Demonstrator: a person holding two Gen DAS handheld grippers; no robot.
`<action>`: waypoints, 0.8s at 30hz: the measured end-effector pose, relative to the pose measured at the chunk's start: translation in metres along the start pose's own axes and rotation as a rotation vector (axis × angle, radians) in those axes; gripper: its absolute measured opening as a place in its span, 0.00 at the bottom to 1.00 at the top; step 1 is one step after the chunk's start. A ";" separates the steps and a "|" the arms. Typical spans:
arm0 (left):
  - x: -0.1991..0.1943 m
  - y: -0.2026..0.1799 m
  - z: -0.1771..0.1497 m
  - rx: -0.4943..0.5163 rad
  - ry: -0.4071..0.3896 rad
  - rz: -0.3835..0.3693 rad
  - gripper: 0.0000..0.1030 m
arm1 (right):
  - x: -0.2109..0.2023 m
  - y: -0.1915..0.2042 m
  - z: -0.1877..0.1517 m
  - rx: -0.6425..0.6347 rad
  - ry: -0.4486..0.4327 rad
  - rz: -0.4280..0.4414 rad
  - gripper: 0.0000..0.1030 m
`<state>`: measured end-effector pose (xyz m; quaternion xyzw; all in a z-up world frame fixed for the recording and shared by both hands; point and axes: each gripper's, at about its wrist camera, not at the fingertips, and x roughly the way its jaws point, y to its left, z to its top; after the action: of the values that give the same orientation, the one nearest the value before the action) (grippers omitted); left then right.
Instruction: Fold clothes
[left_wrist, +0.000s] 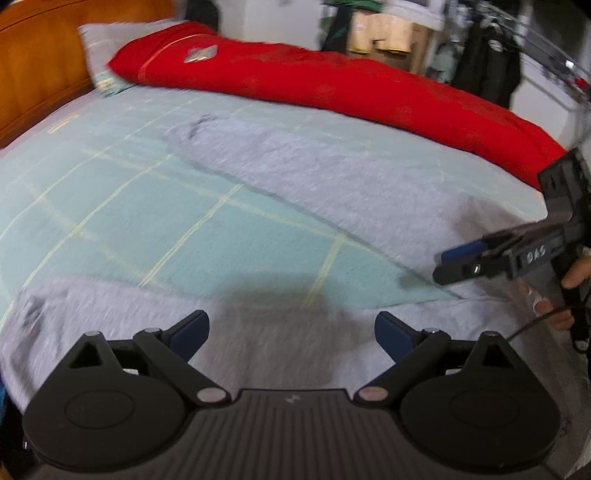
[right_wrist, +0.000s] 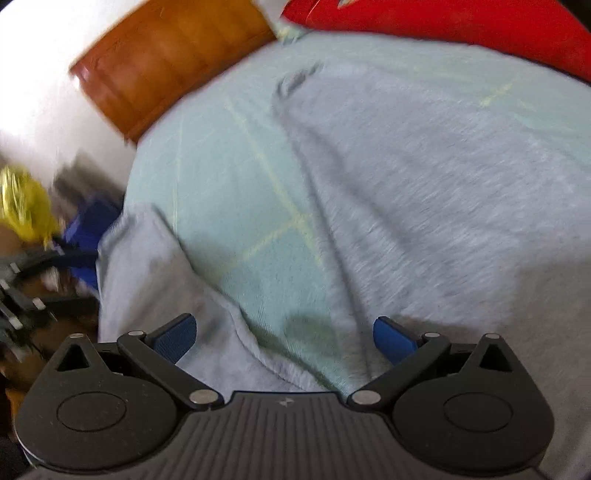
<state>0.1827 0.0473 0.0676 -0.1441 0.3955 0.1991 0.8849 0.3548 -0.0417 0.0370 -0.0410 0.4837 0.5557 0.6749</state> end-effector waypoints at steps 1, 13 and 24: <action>0.003 -0.002 0.005 0.021 -0.008 -0.018 0.93 | -0.009 0.000 -0.001 0.003 -0.031 -0.014 1.00; 0.069 -0.050 0.084 0.303 -0.081 -0.306 0.93 | -0.008 -0.032 -0.033 0.150 -0.099 -0.276 1.00; 0.183 -0.061 0.081 0.292 0.152 -0.549 0.93 | 0.002 -0.010 -0.045 0.202 -0.204 -0.424 1.00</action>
<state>0.3748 0.0707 -0.0125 -0.1315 0.4313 -0.1173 0.8848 0.3351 -0.0707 0.0076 -0.0175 0.4468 0.3518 0.8223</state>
